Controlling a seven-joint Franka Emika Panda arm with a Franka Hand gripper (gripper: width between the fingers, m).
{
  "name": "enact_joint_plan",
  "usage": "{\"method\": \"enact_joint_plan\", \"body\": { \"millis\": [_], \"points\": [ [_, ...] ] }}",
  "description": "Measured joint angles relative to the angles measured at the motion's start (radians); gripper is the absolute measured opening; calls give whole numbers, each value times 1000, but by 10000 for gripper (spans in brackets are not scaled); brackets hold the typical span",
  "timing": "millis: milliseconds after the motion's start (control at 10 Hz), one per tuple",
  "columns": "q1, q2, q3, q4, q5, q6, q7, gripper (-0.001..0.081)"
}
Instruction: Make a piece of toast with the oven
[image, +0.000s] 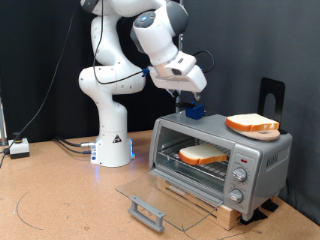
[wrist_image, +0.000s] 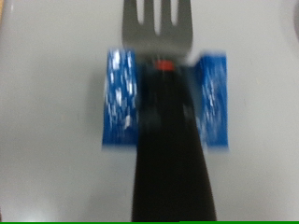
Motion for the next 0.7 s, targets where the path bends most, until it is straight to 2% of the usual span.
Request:
{"method": "enact_joint_plan", "body": {
  "millis": [300, 700],
  "points": [
    [-76, 35, -62, 8, -63, 5, -31, 809],
    [-150, 84, -173, 35, -132, 3, -145, 809]
  ]
}}
